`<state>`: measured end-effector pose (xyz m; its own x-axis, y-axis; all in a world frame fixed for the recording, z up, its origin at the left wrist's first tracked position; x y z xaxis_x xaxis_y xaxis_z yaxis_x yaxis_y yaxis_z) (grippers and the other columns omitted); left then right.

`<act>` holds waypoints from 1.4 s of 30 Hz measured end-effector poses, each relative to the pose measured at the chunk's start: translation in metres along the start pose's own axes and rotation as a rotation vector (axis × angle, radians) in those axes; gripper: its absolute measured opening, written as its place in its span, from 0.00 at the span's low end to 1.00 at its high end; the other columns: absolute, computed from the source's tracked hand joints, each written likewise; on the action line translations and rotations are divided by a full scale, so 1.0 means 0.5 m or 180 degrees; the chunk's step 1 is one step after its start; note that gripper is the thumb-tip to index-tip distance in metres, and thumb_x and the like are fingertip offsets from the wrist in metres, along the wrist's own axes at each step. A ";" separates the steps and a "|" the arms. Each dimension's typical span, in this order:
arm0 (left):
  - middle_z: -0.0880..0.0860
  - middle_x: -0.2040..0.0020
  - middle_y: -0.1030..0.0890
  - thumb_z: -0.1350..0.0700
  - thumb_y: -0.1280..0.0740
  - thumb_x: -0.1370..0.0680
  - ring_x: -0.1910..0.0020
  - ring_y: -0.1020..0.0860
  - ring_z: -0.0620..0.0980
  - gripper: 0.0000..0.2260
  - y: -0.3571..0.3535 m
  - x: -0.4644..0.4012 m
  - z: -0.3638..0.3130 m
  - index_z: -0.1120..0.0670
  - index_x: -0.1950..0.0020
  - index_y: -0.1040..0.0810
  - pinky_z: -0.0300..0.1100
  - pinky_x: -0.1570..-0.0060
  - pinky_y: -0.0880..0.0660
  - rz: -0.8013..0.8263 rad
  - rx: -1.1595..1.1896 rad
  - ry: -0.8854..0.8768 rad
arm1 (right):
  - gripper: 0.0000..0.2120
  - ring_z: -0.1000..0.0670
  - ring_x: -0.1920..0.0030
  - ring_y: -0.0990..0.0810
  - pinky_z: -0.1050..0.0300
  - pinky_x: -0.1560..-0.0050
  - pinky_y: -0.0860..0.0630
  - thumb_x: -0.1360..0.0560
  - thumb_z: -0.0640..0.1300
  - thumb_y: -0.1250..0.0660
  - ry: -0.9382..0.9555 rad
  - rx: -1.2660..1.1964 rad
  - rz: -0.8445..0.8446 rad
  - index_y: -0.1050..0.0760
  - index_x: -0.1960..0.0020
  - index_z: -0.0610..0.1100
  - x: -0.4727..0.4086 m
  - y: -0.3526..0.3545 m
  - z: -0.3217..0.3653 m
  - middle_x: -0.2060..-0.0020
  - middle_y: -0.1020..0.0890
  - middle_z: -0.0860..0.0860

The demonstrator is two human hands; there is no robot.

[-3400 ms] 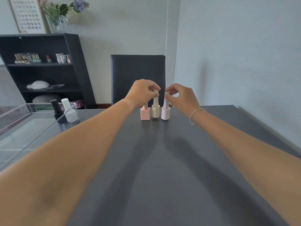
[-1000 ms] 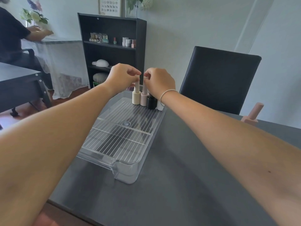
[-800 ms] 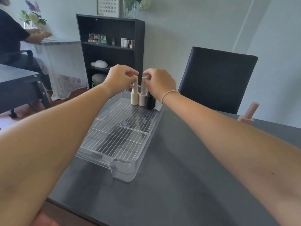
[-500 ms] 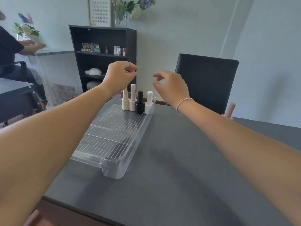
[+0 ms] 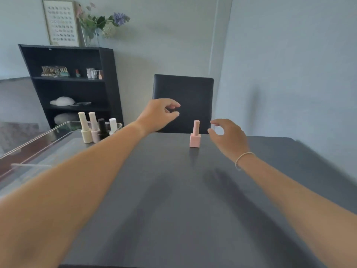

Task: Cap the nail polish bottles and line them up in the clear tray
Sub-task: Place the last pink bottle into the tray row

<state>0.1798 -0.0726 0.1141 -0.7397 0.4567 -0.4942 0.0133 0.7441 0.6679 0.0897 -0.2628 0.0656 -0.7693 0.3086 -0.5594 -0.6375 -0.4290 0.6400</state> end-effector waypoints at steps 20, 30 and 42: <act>0.46 0.63 0.20 0.63 0.37 0.26 0.59 0.23 0.42 0.08 -0.169 -0.019 -0.033 0.54 0.50 0.22 0.27 0.61 0.30 0.0026 0.0319 0.0161 | 0.19 0.46 0.40 0.28 0.50 0.40 0.35 0.26 0.60 0.42 -0.0167 0.1009 0.1160 0.27 0.41 0.51 0.040 -0.078 -0.120 0.39 0.25 0.51; 0.53 0.59 0.19 0.65 0.38 0.26 0.59 0.23 0.48 0.09 -0.094 -0.011 -0.027 0.57 0.50 0.21 0.39 0.52 0.24 -0.0227 0.0437 0.0216 | 0.20 0.47 0.35 0.31 0.49 0.34 0.37 0.26 0.57 0.40 -0.0151 0.0656 0.1089 0.30 0.36 0.52 0.043 -0.075 -0.101 0.33 0.29 0.52; 0.50 0.54 0.22 0.61 0.33 0.26 0.57 0.22 0.44 0.08 0.278 0.035 0.079 0.54 0.48 0.21 0.25 0.66 0.26 -0.0936 -0.0129 0.0224 | 0.17 0.54 0.38 0.28 0.60 0.40 0.32 0.26 0.53 0.37 0.1020 -0.1335 0.1350 0.28 0.37 0.52 0.071 -0.226 0.283 0.37 0.25 0.54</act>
<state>0.1954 0.0580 0.1762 -0.7527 0.1887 -0.6307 -0.2342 0.8186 0.5244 0.1285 -0.0832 0.0478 -0.8575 -0.1984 -0.4747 -0.1629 -0.7705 0.6162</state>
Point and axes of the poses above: each hand's wrist, its own x-axis away from the middle knuckle, its own y-axis out of the back of the hand, z = x × y, the point moved 7 cm from there along -x, towards the middle knuckle
